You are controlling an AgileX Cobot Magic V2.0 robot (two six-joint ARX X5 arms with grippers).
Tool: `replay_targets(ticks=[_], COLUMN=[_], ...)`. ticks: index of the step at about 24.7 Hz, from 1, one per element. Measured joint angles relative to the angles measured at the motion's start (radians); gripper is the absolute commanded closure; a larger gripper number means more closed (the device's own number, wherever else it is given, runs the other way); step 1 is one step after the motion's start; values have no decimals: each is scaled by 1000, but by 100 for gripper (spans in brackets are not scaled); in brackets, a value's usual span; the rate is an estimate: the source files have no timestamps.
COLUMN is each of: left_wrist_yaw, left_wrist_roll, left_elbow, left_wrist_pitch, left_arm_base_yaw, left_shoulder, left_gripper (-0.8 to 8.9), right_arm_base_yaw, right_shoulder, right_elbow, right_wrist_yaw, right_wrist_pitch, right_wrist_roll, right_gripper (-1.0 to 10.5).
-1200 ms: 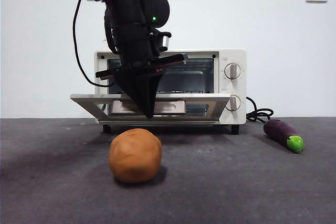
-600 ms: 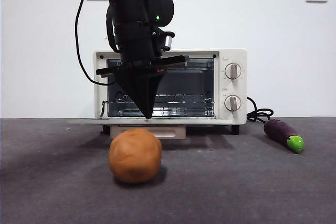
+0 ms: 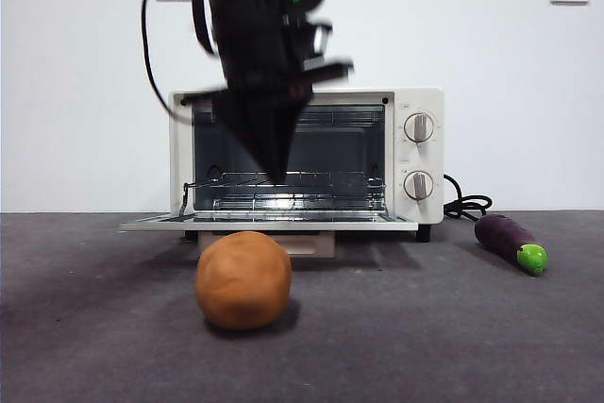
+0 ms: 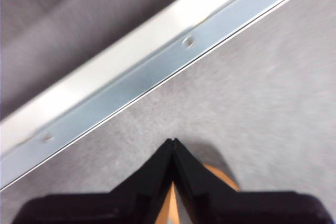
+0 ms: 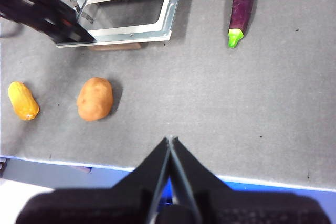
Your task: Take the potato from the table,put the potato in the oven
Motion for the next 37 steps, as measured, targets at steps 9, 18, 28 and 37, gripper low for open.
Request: replay_targets(ticks=[9,18,28,37], left_wrist_yaw=[0,-15,-45,-198], left_wrist_roll=[25,24,-29,-127], left_elbow=[0,-3,-204,-560], left_wrist_pitch=[-31,-221,-220,-222], left_arm_base_yaw=[-20,-20,-21,-21], left_shoulder=[-457,-811,-1162,-1461], left_gripper=[819,819,819,819], right_arm_base_yaw=[0,220,743,875], right_shoulder=[122,371,761,1065], right_elbow=[0,0,55,307], right_wrist_yaw=[-396,-438,-121,166], right_wrist_pitch=[116,384,627,458], right_wrist_roll=[-8,129,257,192], right_gripper=[948,814,618,333])
